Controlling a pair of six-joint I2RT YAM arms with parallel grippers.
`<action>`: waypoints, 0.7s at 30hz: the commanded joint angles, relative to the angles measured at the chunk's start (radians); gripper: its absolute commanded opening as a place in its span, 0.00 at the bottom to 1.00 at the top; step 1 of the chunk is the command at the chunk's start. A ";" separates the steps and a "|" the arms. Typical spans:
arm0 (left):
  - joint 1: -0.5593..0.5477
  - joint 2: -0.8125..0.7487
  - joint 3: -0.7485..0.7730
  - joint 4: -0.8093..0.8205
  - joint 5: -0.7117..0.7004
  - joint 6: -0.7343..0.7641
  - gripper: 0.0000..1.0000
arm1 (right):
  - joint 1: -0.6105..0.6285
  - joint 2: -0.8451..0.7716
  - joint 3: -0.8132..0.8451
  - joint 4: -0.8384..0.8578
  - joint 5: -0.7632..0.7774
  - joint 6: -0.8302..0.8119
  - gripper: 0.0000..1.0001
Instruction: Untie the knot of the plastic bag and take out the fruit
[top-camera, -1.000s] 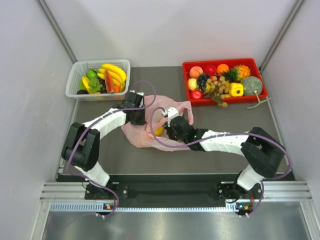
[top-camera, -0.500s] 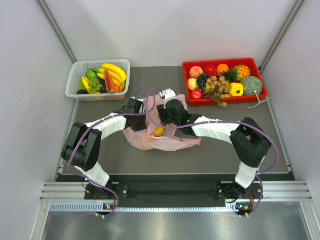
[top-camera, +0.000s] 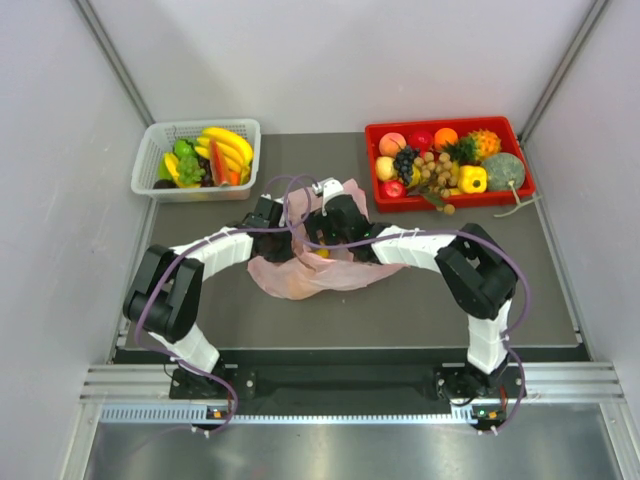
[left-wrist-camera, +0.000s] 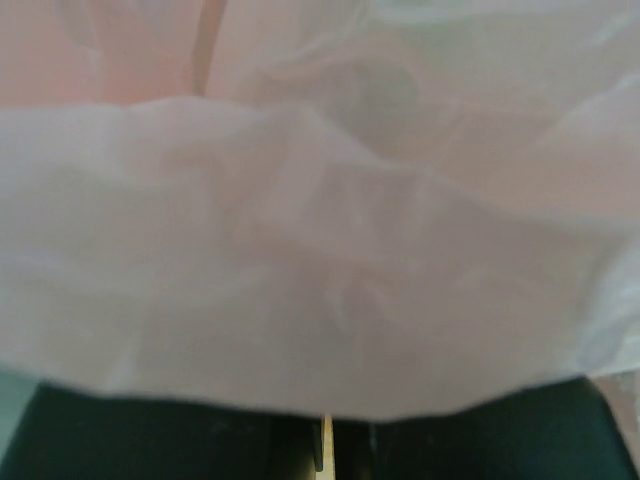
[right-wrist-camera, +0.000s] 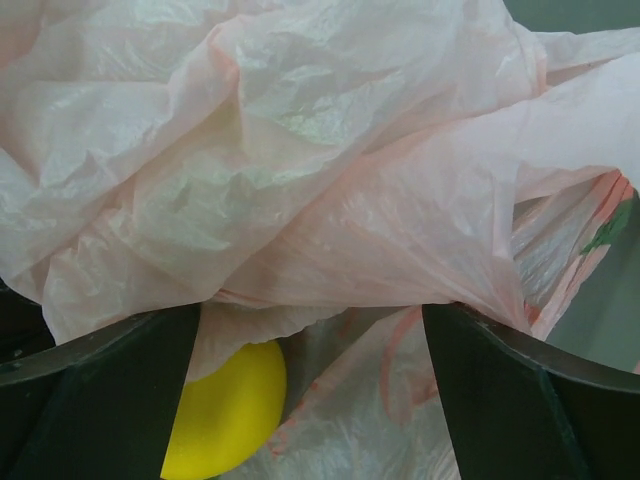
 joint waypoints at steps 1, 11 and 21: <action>-0.004 -0.026 -0.008 0.044 0.006 -0.003 0.00 | -0.013 0.021 0.043 0.044 -0.024 -0.006 0.96; -0.004 -0.016 -0.009 0.059 0.027 0.000 0.00 | -0.025 0.154 0.158 0.078 -0.044 0.040 1.00; -0.004 -0.025 -0.023 0.061 0.029 0.005 0.00 | -0.036 0.294 0.286 -0.090 0.237 0.209 0.86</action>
